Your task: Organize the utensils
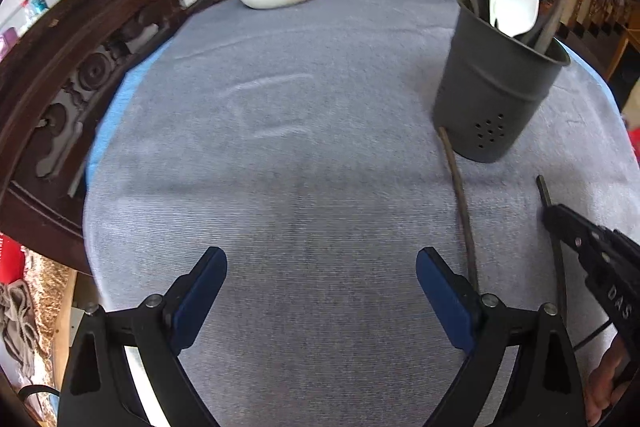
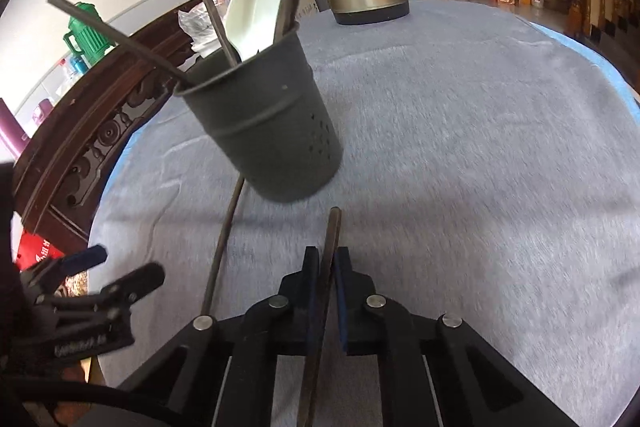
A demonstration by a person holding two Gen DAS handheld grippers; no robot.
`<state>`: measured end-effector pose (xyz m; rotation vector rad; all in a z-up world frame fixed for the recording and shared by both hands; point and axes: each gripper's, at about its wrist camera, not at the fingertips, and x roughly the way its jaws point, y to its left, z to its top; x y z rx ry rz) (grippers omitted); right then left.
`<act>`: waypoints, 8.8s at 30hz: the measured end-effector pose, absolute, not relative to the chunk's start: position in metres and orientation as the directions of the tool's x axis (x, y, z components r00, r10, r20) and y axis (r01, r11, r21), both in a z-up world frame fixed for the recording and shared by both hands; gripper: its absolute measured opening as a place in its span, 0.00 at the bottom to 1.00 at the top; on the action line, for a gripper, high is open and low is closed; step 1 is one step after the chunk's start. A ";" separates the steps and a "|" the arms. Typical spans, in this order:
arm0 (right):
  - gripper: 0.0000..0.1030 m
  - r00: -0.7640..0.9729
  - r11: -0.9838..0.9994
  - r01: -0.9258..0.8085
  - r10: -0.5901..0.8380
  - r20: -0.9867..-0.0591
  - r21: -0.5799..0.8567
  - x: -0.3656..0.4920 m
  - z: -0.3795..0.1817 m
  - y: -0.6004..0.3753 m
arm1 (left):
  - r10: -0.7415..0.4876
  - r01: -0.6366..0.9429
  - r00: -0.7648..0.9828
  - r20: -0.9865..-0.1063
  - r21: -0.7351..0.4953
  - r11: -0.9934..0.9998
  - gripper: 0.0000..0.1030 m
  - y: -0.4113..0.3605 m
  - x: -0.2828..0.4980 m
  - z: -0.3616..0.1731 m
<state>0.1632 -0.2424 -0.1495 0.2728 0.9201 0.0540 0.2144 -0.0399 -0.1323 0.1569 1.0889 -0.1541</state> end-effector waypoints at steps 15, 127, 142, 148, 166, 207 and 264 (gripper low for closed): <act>0.07 0.590 0.912 0.098 0.269 -0.761 0.399 0.160 -0.171 -0.270 | -0.228 0.306 0.319 -0.920 -0.128 0.943 0.77 -0.076 0.244 -0.142; 0.06 0.608 0.960 0.026 0.207 -0.767 0.279 0.180 -0.064 -0.259 | -0.389 0.411 0.530 -0.754 -0.172 0.895 0.05 -0.038 0.219 -0.011; 0.06 0.786 0.918 -0.001 0.245 -0.567 0.396 0.160 -0.005 -0.268 | -0.359 0.412 0.578 -0.733 -0.117 0.904 0.05 -0.045 0.217 0.006; 0.06 0.826 0.907 -0.013 0.247 -0.507 0.420 0.154 0.011 -0.270 | -0.362 0.420 0.596 -0.717 -0.107 0.901 0.05 -0.049 0.215 0.018; 0.06 0.890 0.899 -0.047 0.235 -0.390 0.435 0.133 0.040 -0.271 | -0.428 0.443 0.649 -0.629 -0.144 0.885 0.05 -0.050 0.207 0.060; 0.06 0.980 0.925 0.134 -0.072 -0.184 0.355 0.151 0.087 -0.266 | -0.455 0.417 0.783 -0.425 -0.186 0.890 0.05 -0.074 0.242 0.110; 0.57 0.864 0.953 0.086 0.074 -0.498 0.291 0.113 -0.018 -0.246 | -0.122 0.260 0.780 -0.613 0.141 0.955 0.85 -0.056 0.175 0.016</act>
